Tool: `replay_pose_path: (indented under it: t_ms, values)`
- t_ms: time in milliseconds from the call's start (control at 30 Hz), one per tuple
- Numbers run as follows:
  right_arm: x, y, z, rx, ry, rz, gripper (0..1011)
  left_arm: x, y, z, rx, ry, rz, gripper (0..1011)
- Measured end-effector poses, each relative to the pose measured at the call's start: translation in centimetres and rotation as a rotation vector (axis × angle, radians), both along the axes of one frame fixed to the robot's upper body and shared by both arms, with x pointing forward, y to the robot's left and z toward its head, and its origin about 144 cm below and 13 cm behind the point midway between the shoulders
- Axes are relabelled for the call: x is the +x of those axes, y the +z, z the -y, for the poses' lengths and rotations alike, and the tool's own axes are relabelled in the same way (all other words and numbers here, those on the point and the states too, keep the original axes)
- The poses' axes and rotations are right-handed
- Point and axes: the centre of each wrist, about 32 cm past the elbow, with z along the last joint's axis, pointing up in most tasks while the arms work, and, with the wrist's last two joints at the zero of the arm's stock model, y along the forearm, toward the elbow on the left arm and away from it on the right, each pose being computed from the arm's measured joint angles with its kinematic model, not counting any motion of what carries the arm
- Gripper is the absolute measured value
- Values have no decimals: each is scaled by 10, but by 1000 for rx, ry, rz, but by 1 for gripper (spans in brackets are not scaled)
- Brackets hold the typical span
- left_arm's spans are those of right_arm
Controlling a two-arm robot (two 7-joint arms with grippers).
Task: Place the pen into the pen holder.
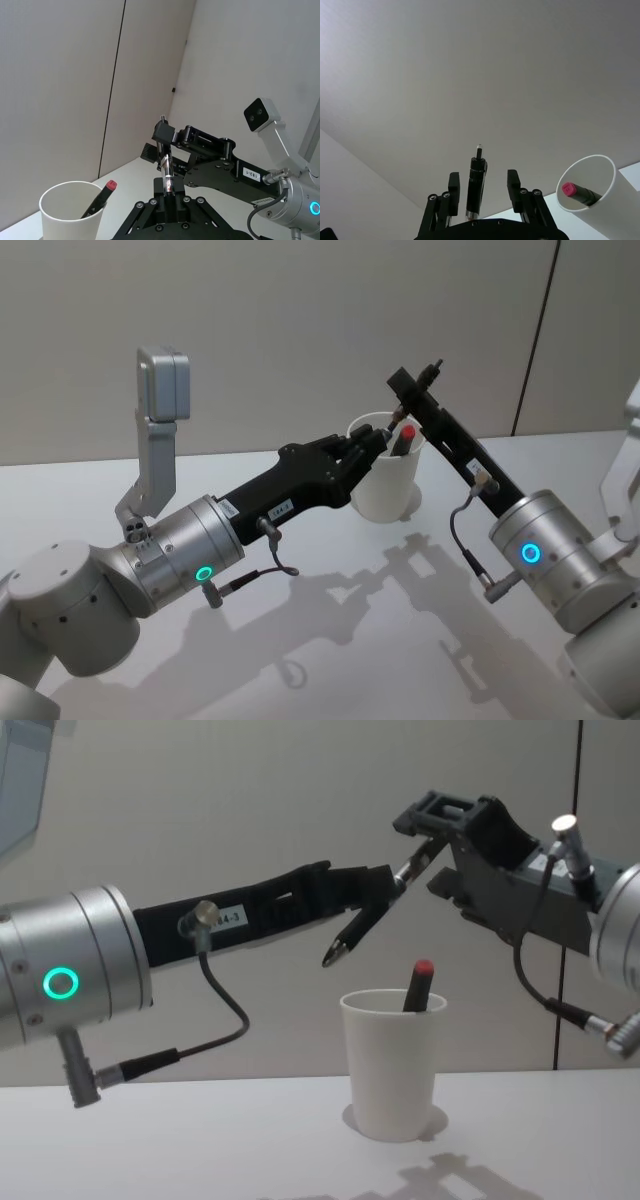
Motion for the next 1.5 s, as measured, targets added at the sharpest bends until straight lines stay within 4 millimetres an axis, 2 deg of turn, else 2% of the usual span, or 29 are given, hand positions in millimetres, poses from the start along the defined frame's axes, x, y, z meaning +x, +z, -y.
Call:
replay_pose_path:
  t_ms: [200,233,267,333,433,600,1300,1500]
  values:
    - [0,0,0,-1,-3,-1,460,0,0,0,0,0,0,115]
    - [0,0,0,-1,-3,-1,392,0,0,0,0,0,0,115]
    - [0,0,0,-1,-3,-1,392,0,0,0,0,0,0,115]
    - [0,0,-1,-2,-4,-1,330,0,0,0,0,0,0,115]
    - [0,0,-1,-2,-5,-1,203,0,0,0,0,0,0,114]
    - [0,0,-1,-2,-6,-2,136,0,0,0,0,0,0,108]
    - [1,0,-1,-3,-8,-1,133,0,0,0,0,0,0,113]
    - [1,0,-1,-2,-8,-1,133,0,0,0,0,0,0,273]
